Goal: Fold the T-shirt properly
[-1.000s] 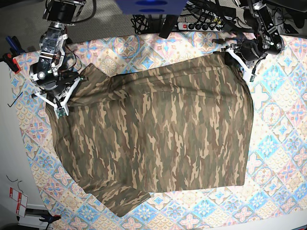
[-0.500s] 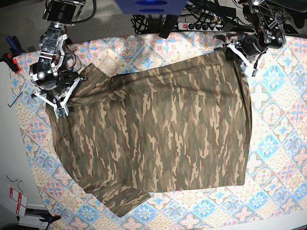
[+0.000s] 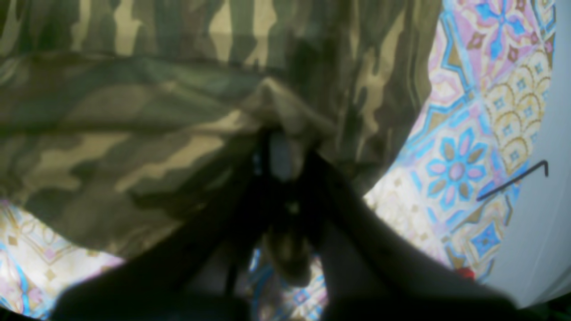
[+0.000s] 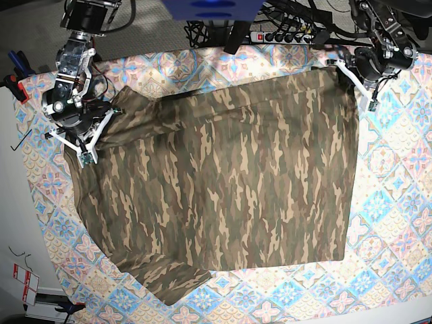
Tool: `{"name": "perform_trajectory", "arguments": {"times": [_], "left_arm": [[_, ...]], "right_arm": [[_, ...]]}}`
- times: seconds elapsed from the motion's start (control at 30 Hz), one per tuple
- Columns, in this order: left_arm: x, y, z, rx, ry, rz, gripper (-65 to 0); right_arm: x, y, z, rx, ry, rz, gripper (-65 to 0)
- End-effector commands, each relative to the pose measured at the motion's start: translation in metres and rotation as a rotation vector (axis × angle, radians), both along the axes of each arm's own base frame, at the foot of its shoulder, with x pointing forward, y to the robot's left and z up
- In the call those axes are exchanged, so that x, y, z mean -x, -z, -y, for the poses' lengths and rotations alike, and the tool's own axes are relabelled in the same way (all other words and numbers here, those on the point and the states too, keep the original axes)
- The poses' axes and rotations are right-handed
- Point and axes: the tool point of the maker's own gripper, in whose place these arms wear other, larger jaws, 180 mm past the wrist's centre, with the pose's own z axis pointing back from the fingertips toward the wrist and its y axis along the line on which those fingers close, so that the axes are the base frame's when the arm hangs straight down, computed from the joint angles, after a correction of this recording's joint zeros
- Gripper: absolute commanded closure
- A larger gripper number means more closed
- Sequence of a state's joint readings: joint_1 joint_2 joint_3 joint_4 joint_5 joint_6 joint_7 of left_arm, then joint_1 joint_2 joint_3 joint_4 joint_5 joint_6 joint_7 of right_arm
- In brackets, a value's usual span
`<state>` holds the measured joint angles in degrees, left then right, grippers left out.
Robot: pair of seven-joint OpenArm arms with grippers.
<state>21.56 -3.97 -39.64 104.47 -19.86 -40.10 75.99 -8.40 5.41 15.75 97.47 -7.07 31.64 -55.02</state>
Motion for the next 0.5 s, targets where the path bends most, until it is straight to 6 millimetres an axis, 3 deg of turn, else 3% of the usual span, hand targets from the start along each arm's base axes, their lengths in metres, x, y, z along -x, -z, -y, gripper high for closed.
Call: {"name": "perform_trajectory", "arguments": {"times": [0.0,0.1,0.47], "left_arm": [[-0.009,-0.007,-0.006,-0.017,0.002,0.023,-3.8],[-0.012,-0.011,-0.013,-0.030,-0.018,0.011,-3.8],[-0.057,-0.037,-0.035,-0.054,-0.099,0.143,-3.9]], "right_arm": [[-0.010,-0.011,0.004,0.010,-0.003,0.045,-0.1],[-0.010,-0.011,0.004,0.010,-0.003,0.045,-0.1],[-0.011,-0.011,0.003,0.010,-0.003,0.048,-0.2]]}}
